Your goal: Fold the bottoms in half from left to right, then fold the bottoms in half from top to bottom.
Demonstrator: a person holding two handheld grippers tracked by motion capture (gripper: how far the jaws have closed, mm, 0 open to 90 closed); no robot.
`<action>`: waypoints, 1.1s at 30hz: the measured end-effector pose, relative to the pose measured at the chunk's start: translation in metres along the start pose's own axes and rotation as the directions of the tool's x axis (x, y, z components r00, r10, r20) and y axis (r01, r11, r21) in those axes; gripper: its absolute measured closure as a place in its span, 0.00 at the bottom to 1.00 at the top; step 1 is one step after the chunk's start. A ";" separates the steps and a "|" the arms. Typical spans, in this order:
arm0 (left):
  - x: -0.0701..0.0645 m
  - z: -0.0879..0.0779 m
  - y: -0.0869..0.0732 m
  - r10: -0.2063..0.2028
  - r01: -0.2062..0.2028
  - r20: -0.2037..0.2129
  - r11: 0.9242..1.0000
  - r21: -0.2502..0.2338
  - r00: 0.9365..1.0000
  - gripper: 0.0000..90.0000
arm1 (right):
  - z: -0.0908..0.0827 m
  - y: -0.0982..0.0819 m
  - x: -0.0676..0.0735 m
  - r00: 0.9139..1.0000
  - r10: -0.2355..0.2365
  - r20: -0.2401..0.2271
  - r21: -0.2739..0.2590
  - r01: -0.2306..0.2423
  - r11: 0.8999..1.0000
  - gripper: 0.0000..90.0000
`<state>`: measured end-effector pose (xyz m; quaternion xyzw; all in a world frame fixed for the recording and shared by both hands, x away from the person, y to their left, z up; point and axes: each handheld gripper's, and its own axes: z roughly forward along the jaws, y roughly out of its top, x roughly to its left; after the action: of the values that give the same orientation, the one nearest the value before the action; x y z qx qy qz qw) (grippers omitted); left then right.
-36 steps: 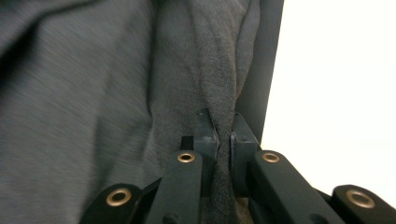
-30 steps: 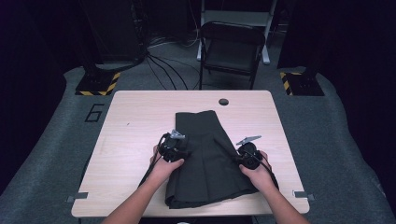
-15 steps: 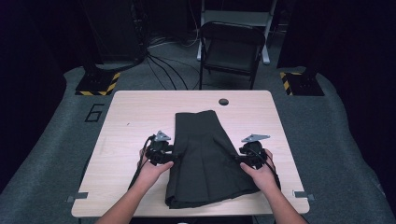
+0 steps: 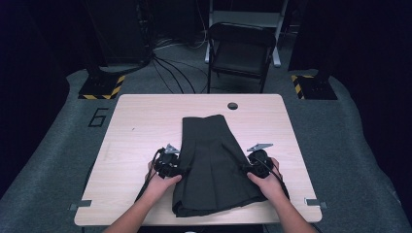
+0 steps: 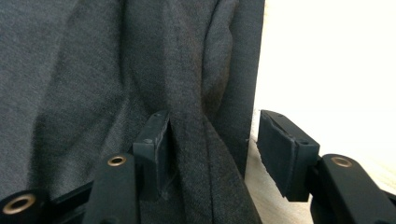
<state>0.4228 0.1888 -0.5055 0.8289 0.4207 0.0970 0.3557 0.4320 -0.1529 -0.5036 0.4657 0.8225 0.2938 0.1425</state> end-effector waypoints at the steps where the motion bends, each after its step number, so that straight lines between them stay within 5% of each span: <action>1: 0.000 0.001 -0.001 -0.001 0.001 -0.003 1.000 -0.004 1.000 0.44 | 0.001 -0.001 -0.001 1.000 -0.013 0.005 -0.005 0.013 1.000 0.50; 5: -0.001 0.005 -0.003 -0.002 0.002 0.002 1.000 0.002 1.000 0.49 | 0.001 -0.002 -0.002 1.000 0.007 -0.011 -0.007 -0.007 1.000 0.51; 17: -0.002 0.005 -0.003 0.104 -0.104 -0.009 0.995 0.008 0.995 0.70 | 0.002 -0.002 0.002 0.999 0.006 -0.046 -0.005 -0.007 1.000 0.59; 21: -0.004 0.003 -0.002 0.104 -0.103 -0.032 0.995 0.013 0.994 0.83 | 0.001 -0.003 0.010 0.999 -0.002 -0.035 -0.004 0.002 1.000 0.61; 23: -0.004 0.003 -0.002 0.063 -0.062 -0.032 0.998 0.009 0.998 0.87 | 0.001 -0.003 0.014 0.999 -0.027 -0.026 -0.004 0.027 1.000 0.61; 26: -0.006 0.002 0.002 0.086 -0.084 -0.049 0.995 0.047 0.995 0.89 | 0.001 -0.002 0.022 0.999 -0.045 -0.010 -0.005 0.045 0.999 0.62; 29: -0.005 -0.003 0.004 0.120 -0.114 -0.061 0.989 0.089 0.991 0.91 | 0.001 0.000 0.026 0.998 -0.049 -0.034 0.014 0.050 0.999 0.62; 33: 0.004 -0.008 0.000 0.096 -0.090 -0.058 0.992 0.090 0.994 0.91 | 0.003 0.002 0.030 0.996 -0.047 -0.075 0.025 0.049 0.998 0.61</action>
<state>0.4216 0.1961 -0.5003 0.8589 0.3963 0.1209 0.3011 0.4187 -0.1256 -0.5036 0.4365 0.8421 0.2961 0.1127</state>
